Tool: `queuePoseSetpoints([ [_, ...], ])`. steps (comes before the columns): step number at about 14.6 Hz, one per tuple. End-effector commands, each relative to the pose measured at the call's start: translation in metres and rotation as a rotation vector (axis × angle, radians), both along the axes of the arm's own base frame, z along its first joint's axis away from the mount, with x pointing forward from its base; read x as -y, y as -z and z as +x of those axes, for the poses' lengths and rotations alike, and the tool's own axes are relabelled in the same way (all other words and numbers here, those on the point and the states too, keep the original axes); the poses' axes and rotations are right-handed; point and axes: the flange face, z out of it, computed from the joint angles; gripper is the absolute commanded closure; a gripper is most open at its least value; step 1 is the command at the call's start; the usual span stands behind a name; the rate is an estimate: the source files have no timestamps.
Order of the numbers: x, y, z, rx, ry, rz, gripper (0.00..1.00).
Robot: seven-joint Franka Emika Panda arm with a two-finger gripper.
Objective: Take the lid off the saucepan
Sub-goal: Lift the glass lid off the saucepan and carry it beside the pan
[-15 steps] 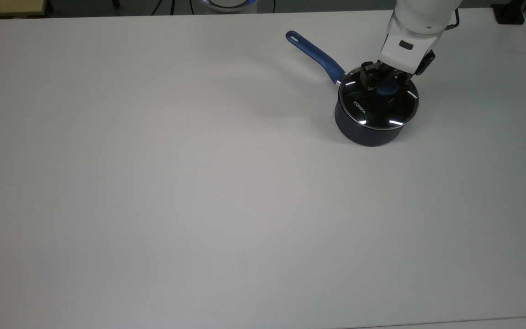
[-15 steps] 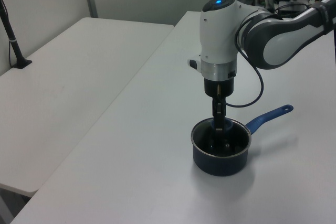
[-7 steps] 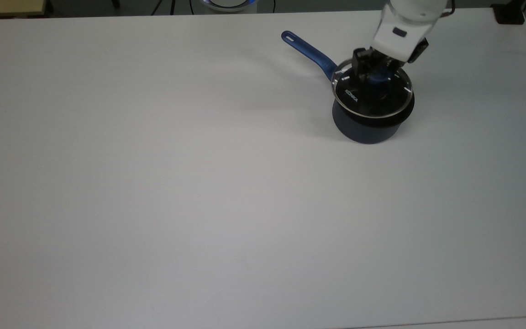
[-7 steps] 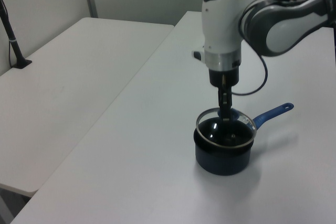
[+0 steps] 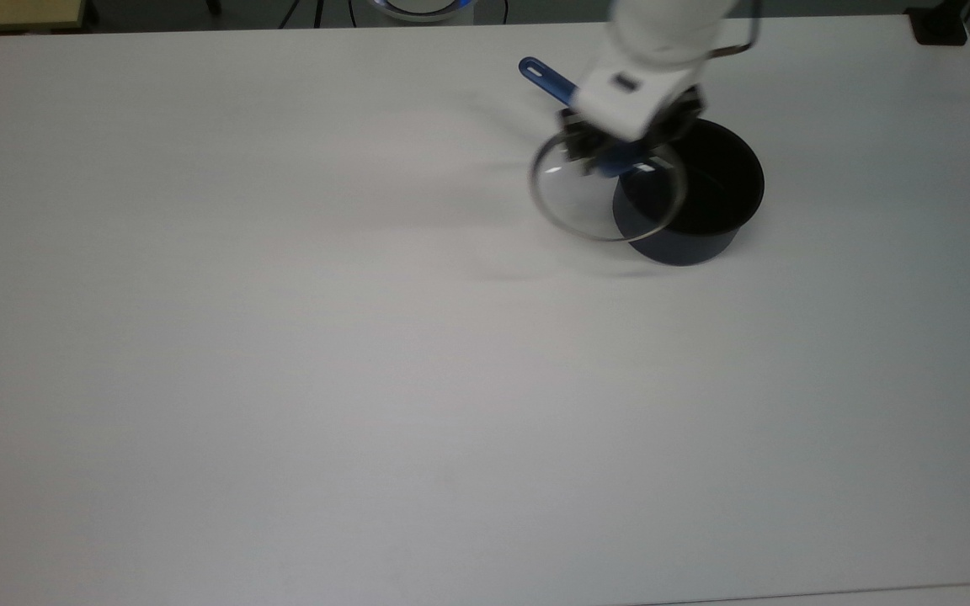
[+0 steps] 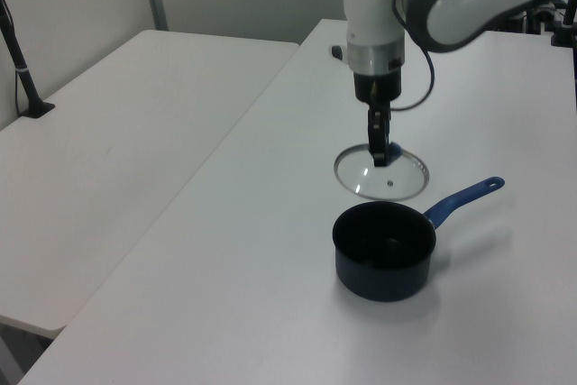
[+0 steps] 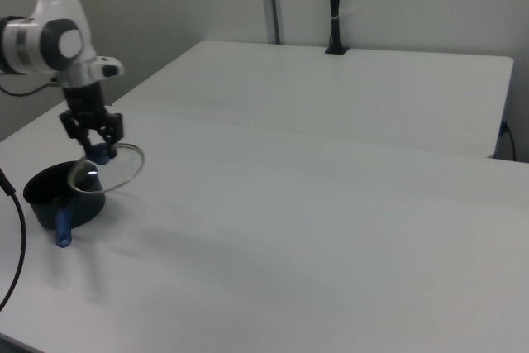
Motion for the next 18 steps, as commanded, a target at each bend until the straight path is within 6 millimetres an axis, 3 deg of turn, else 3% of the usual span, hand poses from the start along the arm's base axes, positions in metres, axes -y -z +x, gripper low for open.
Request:
queuePoseSetpoints([
  [1,0.077,0.002,0.016,-0.027,0.020,-0.015,0.48],
  [3,0.115,0.015,0.020,-0.055,0.027,-0.021,0.48],
  [5,0.162,0.048,0.019,-0.108,0.029,-0.049,0.48],
  [6,0.174,0.056,0.021,-0.104,0.036,-0.054,0.48],
  [8,0.195,0.072,0.026,-0.077,0.065,-0.054,0.48],
  [11,0.211,0.096,0.036,-0.054,0.077,-0.071,0.48],
  [13,0.218,0.102,0.038,-0.052,0.082,-0.078,0.47],
  [14,0.219,0.104,0.038,-0.055,0.082,-0.081,0.44],
  [16,0.218,0.103,0.038,-0.053,0.085,-0.082,0.08],
  [17,0.218,0.101,0.039,-0.050,0.090,-0.082,0.00],
  [18,0.219,0.096,0.039,-0.047,0.095,-0.083,0.00],
])
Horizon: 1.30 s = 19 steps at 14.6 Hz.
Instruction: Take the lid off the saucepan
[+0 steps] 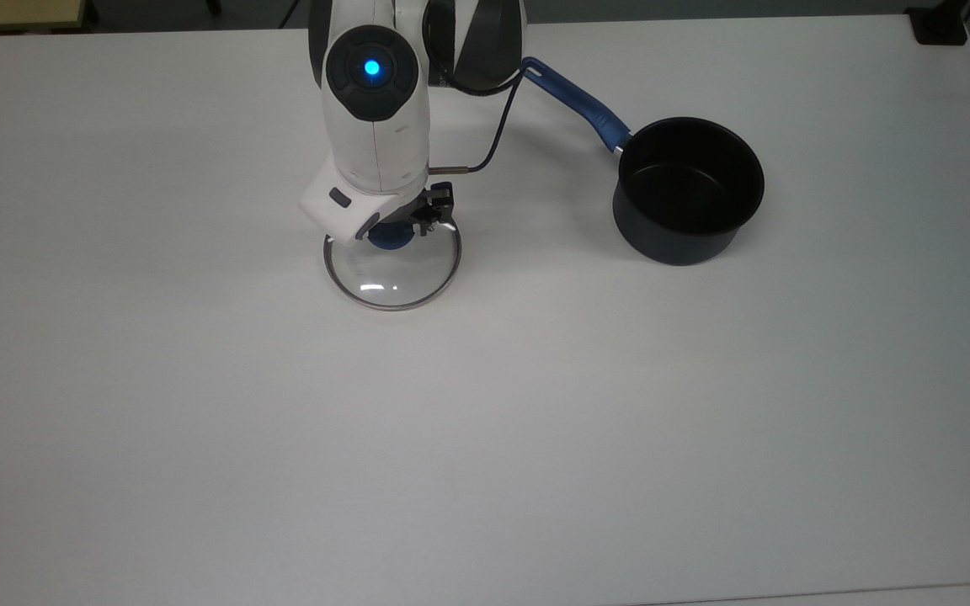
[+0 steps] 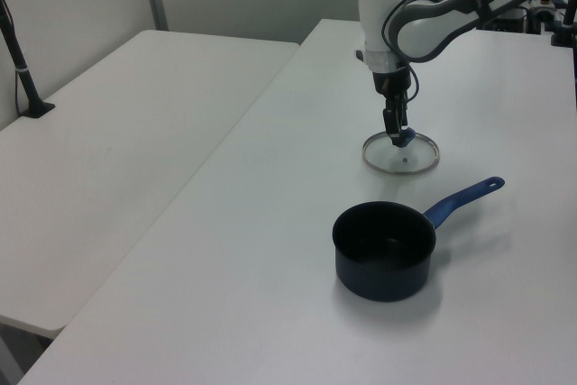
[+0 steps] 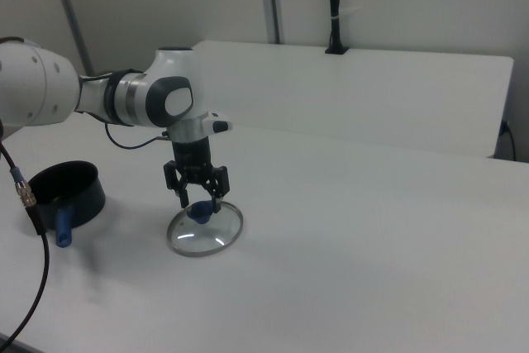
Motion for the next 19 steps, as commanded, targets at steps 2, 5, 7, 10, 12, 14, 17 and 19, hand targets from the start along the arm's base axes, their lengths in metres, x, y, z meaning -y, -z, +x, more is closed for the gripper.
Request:
queuePoseSetpoints([
  [2,-0.002,-0.033,-0.002,0.051,0.002,-0.008,0.00],
  [5,-0.010,-0.075,-0.010,0.097,0.061,-0.010,0.00],
  [7,-0.012,-0.121,-0.018,0.104,0.142,-0.022,0.00],
  [10,-0.011,-0.183,-0.040,0.137,0.179,-0.016,0.00],
  [12,-0.024,-0.214,-0.059,0.152,0.162,-0.002,0.00],
  [14,-0.013,-0.230,-0.073,0.136,0.188,-0.002,0.00],
  [17,-0.009,-0.230,-0.076,0.116,0.200,-0.007,0.00],
  [19,-0.004,-0.230,-0.075,0.121,0.209,-0.007,0.00],
])
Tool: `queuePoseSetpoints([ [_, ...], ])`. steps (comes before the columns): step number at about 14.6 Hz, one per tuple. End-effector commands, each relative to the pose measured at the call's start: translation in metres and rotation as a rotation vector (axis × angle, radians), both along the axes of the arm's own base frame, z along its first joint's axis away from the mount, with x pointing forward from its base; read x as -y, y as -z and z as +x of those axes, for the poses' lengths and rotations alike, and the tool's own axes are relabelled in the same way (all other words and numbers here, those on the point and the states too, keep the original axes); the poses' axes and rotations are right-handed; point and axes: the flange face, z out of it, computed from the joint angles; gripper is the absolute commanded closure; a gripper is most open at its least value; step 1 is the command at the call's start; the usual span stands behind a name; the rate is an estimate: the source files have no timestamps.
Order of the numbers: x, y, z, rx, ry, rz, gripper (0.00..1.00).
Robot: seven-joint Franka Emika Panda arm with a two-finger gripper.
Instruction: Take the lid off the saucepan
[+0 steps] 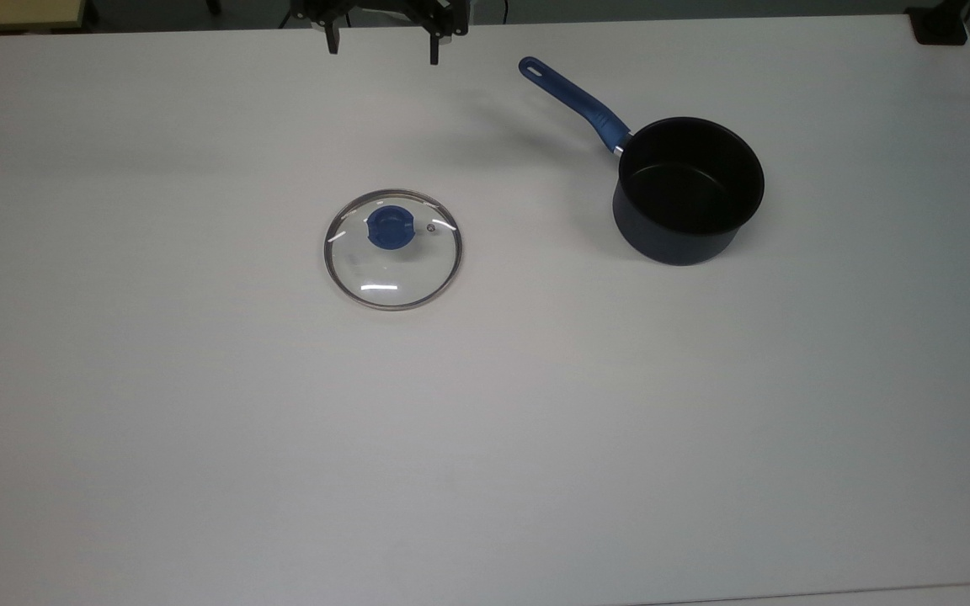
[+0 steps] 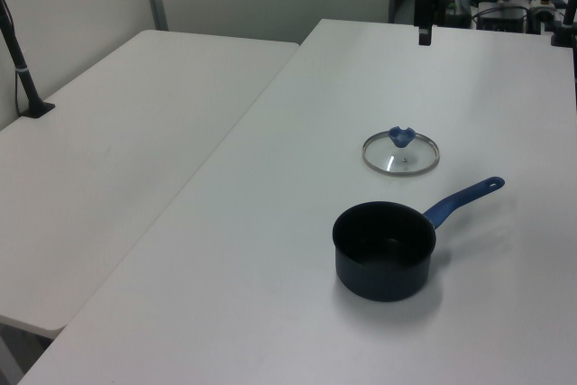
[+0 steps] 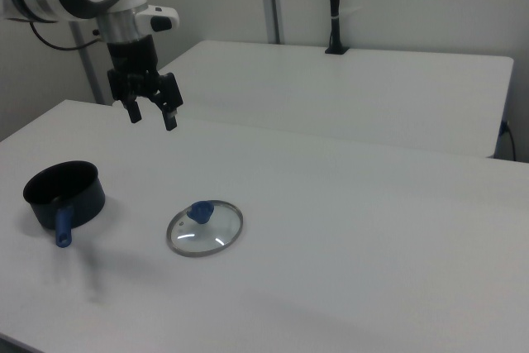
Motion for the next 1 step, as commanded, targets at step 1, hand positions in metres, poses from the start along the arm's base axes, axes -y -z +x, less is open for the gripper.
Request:
queuePoseSetpoints([
  [1,0.0059,0.0065,-0.0027,-0.013,0.032,-0.004,0.00],
])
